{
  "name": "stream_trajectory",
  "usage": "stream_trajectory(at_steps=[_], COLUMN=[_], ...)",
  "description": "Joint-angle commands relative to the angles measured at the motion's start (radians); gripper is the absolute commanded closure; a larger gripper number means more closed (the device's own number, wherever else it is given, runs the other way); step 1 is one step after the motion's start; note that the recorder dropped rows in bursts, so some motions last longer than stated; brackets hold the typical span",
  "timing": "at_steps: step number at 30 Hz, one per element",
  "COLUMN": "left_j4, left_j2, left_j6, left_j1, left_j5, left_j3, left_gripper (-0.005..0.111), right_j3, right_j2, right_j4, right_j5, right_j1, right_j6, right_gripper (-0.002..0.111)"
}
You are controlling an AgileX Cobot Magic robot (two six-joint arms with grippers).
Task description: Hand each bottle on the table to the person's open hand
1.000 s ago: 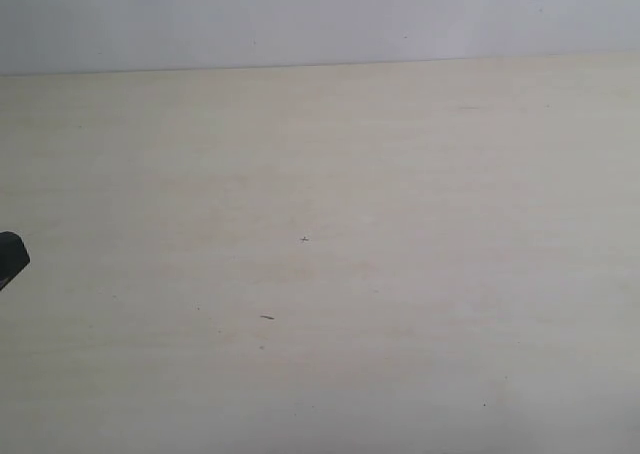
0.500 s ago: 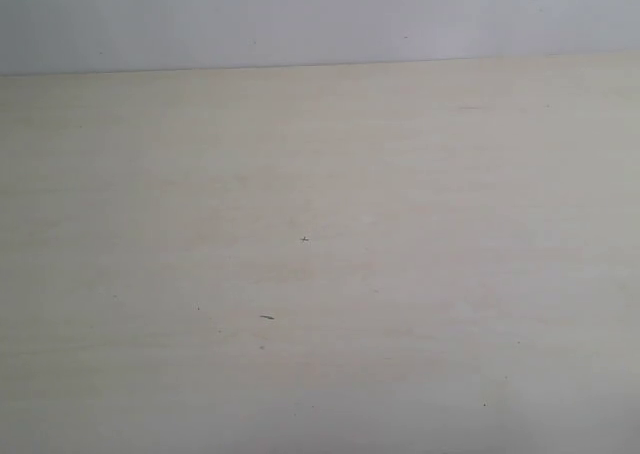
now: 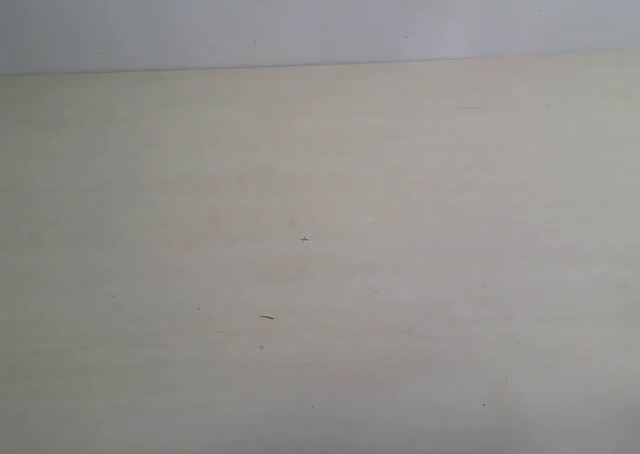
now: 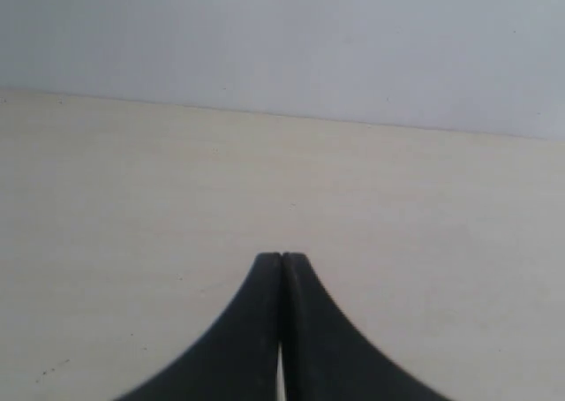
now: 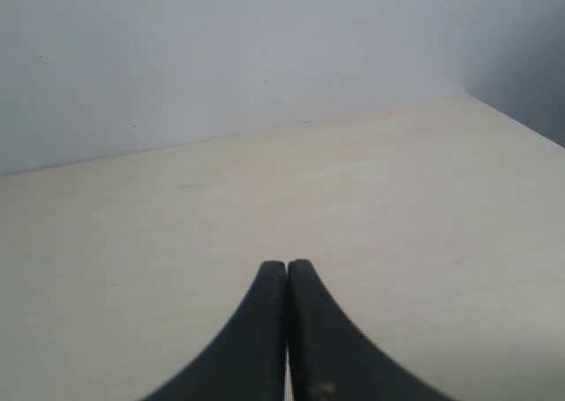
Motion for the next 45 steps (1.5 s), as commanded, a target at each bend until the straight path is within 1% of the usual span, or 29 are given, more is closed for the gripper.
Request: stream_trajectory(at_steps=[1, 3, 5, 6, 11, 15, 18, 22, 24, 28, 29, 32, 33, 45], left_j4=[0.137, 0.309, 0.436, 0.448, 0.448, 0.450, 0.455, 0.455, 0.455, 0.455, 0.455, 0.452, 0.452, 0.453], left_j2=[-0.004, -0.004, -0.004, -0.004, -0.004, -0.008, -0.106, -0.233, -0.268, -0.268, -0.268, -0.268, -0.268, -0.268], left_j6=[-0.056, -0.214, -0.362, -0.382, -0.382, -0.378, -0.364, -0.363, -0.363, -0.375, -0.396, -0.403, -0.416, -0.434], left_j1=[0.003, 0.003, 0.003, 0.003, 0.003, 0.005, 0.009, 0.009, 0.009, 0.011, 0.011, 0.011, 0.011, 0.011], left_j5=[0.028, 0.038, 0.038, 0.038, 0.038, 0.081, 0.169, 0.223, 0.225, 0.176, 0.205, 0.217, 0.256, 0.256], left_j3=[0.002, 0.002, 0.002, 0.002, 0.002, 0.002, 0.003, 0.003, 0.024, 0.049, 0.049, 0.049, 0.049, 0.049], left_gripper=[0.107, 0.107, 0.107, 0.107, 0.107, 0.107, 0.107, 0.107, 0.107, 0.107, 0.107, 0.107, 0.107, 0.107], right_j3=[0.005, 0.005, 0.005, 0.005, 0.005, 0.005, 0.005, 0.005, 0.005, 0.005, 0.005, 0.005, 0.005, 0.005], right_j2=[-0.005, -0.005, -0.005, -0.005, -0.005, -0.005, -0.005, -0.005, -0.005, -0.005, -0.005, -0.005, -0.005, -0.005], right_j4=[0.001, 0.001, 0.001, 0.001, 0.001, 0.001, 0.001, 0.001, 0.001, 0.001, 0.001, 0.001, 0.001, 0.001], right_j5=[-0.016, -0.016, -0.016, -0.016, -0.016, -0.016, -0.016, -0.016, -0.016, -0.016, -0.016, -0.016, -0.016, -0.016], right_j1=[-0.008, -0.008, -0.008, -0.008, -0.008, -0.008, -0.008, -0.008, -0.008, -0.008, -0.008, -0.008, -0.008, -0.008], right_j6=[0.001, 0.001, 0.001, 0.001, 0.001, 0.001, 0.001, 0.001, 0.001, 0.001, 0.001, 0.001, 0.001, 0.001], right_gripper=[0.108, 0.108, 0.108, 0.108, 0.108, 0.108, 0.108, 0.108, 0.108, 0.108, 0.108, 0.108, 0.108, 0.108])
